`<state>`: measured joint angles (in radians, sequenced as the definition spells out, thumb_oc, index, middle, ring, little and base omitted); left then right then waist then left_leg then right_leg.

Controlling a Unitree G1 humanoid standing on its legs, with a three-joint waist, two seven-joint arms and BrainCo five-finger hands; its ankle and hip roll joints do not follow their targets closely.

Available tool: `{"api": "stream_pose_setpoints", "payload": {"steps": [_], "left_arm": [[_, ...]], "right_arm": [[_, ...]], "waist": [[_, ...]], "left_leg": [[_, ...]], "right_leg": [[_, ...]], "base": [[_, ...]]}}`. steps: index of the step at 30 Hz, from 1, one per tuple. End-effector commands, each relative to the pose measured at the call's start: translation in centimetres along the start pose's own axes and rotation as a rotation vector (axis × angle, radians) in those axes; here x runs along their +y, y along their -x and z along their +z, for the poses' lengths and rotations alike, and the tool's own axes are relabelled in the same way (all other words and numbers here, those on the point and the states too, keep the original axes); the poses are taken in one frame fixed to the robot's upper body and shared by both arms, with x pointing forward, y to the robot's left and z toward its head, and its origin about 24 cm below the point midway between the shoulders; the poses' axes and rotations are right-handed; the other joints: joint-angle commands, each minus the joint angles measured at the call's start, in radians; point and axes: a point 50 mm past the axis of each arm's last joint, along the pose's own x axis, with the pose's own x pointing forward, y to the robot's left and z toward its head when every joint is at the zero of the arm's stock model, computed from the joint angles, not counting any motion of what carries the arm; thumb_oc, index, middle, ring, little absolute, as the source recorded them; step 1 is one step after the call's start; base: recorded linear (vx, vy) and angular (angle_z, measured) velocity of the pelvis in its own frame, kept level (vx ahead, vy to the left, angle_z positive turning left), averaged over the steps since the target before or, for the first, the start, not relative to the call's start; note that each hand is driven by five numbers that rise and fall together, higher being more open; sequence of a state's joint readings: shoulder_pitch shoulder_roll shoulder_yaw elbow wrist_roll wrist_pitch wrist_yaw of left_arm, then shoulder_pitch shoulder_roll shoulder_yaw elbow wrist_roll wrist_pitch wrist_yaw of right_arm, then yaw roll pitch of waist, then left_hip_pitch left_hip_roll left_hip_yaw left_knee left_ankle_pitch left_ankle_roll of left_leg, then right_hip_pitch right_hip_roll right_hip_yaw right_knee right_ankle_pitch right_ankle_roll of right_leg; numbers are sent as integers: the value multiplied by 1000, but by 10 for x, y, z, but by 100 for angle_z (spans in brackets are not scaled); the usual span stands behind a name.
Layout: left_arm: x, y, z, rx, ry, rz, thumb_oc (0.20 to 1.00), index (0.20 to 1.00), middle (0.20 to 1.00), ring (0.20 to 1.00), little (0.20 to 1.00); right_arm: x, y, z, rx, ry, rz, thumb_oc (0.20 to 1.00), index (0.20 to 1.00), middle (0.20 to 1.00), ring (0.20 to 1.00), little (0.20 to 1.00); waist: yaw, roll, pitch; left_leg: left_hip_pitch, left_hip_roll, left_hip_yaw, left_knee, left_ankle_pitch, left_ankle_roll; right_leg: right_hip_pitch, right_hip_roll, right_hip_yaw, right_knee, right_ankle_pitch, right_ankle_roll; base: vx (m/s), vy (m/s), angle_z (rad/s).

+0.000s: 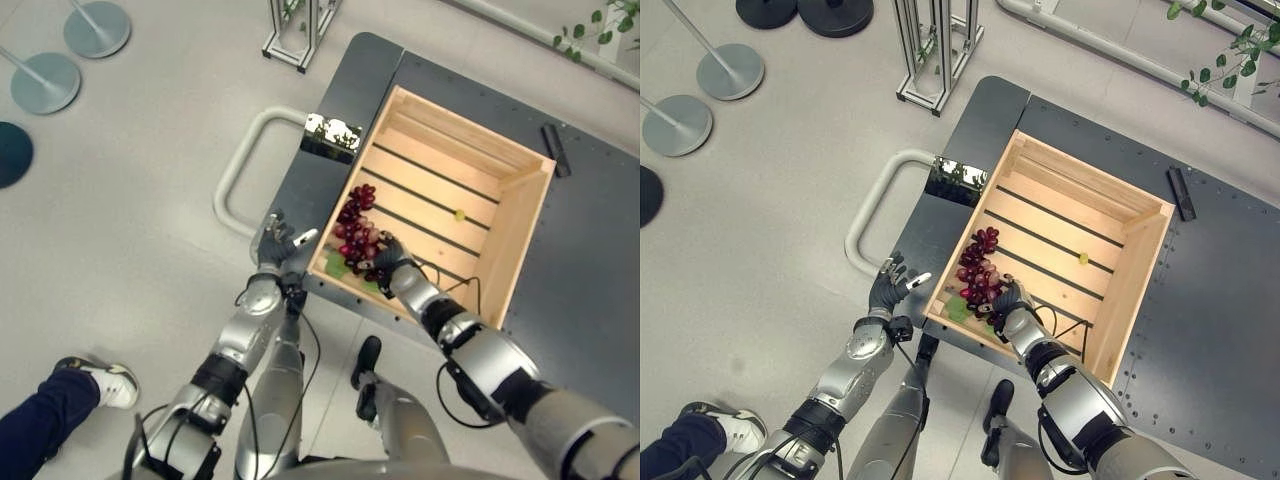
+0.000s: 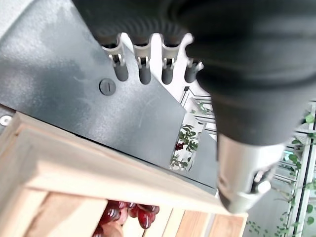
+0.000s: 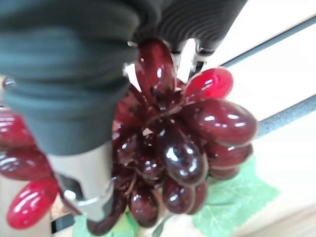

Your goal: Pick up the fruits from the basket on one side to the basket on the other side

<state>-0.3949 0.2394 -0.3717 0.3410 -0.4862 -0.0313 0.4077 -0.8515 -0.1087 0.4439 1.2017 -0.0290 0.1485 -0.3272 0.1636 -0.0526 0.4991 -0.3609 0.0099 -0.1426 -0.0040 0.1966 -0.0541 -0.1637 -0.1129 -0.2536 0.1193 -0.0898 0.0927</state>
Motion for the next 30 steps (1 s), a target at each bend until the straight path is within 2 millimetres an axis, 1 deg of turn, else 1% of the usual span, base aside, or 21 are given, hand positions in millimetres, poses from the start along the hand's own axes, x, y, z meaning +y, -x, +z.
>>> {"api": "stream_pose_setpoints", "payload": {"steps": [1,5,9,10,12,13,16,19,23,30], "left_arm": [[-24,3,30,-141,70,-92,1000,1000,1000,1000,1000],[-29,4,35,-161,74,-107,1000,1000,1000,1000,1000],[-33,5,44,-199,75,-125,1000,1000,1000,1000,1000],[-29,1,50,-220,73,-106,1000,1000,1000,1000,1000],[-28,-1,59,-256,64,-89,1000,1000,1000,1000,1000],[-28,-1,60,-259,60,-91,1000,1000,1000,1000,1000],[-30,0,66,-284,50,-109,1000,1000,1000,1000,1000],[-32,1,68,-296,43,-119,1000,1000,1000,1000,1000],[-32,1,69,-297,46,-119,1000,1000,1000,1000,1000],[-32,0,70,-298,53,-116,1000,1000,1000,1000,1000]], "right_arm": [[-1,-1,1,14,38,-6,1000,1000,1000,1000,1000],[-7,-3,-3,28,82,-35,1000,1000,1000,1000,1000],[-13,-4,3,-5,144,-77,1000,1000,1000,1000,1000],[-14,-4,-1,7,161,-68,200,200,200,200,200],[-16,-4,-5,-18,191,-86,200,200,200,200,200],[-17,-4,-9,-9,199,-84,200,200,200,200,200],[-18,-4,-10,-11,232,-77,200,200,200,200,200],[-16,-4,-11,-6,261,-64,200,200,200,200,200],[-5,-1,-12,-2,261,-23,200,200,200,200,200],[0,0,-19,28,214,1,200,200,200,200,200]], "waist": [[42,-1,21],[48,6,21],[60,14,21],[50,9,21],[40,1,21],[38,-1,21],[33,-3,21],[31,-2,21],[27,-3,21],[22,-5,21]], "left_leg": [[4,-2,38,53,-135,23],[-17,-4,28,58,-131,21],[-47,-5,17,64,-126,19],[-58,-3,19,68,-124,18],[-76,-1,20,75,-123,16],[-83,-2,19,77,-123,15],[-97,-1,14,80,-120,14],[-98,-1,13,79,-120,14],[-94,-2,15,80,-121,16],[-91,-3,19,77,-121,17]], "right_leg": [[-89,-120,18,36,63,64],[-102,-121,6,39,62,64],[-129,-120,-1,50,61,62],[-141,-120,0,55,61,61],[-158,-120,-2,60,61,59],[-162,-119,-4,60,62,59],[-172,-120,-11,64,61,58],[-175,-125,-14,69,60,59],[-177,-129,-10,77,61,58],[-181,-132,-5,81,62,59]], "base": [[0,0,0],[3,-2,3],[-12,-3,9],[-19,4,10],[-20,-5,7],[-16,-19,7],[-12,-9,3],[0,0,0],[0,0,0],[0,0,0]]}}
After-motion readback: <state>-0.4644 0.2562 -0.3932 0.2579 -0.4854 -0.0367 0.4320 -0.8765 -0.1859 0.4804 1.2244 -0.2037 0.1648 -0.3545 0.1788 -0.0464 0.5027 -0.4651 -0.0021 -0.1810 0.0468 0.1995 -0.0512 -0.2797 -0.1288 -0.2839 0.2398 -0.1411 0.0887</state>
